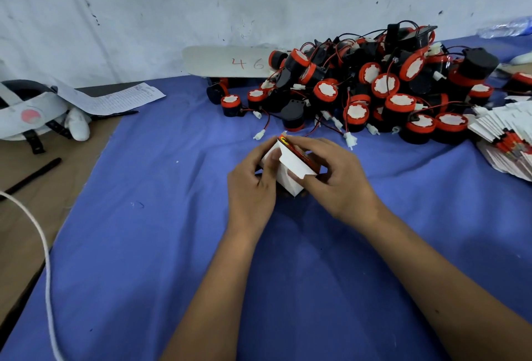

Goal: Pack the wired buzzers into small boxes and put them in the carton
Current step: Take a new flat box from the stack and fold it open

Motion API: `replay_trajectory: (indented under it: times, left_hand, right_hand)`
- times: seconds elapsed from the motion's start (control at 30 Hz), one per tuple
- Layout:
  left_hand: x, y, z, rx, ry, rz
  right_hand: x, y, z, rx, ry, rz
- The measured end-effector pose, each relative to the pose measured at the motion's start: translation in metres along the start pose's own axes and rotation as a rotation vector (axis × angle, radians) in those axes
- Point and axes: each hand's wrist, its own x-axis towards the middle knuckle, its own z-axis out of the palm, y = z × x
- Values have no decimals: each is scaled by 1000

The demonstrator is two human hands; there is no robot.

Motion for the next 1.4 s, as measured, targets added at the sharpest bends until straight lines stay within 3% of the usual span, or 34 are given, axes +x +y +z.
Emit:
replay_trajectory:
  times: [0.3,0.43,0.63,0.83,1.03,1.4]
  left_hand:
    - [-10,11,21,-423,-73,-238]
    - [-5,4,21,-510,-83,-201]
    - [-5,-5,26,-227,101,-25]
    - [-7,-1,22,-78,232,31]
    - [-7,3,13,0,241,73]
    - [-10,2,16,-23,38,82]
  right_hand:
    - [-2,-2,10,217,-39,27]
    - [-2,-1,17,160,-72,42]
    - [-5,-7,29,124,-138,48]
    - [-11,-18,24,358,-369,132]
    - [-7,-24,23,522,-147,161]
    - [-3,-19,16,507,-29,185]
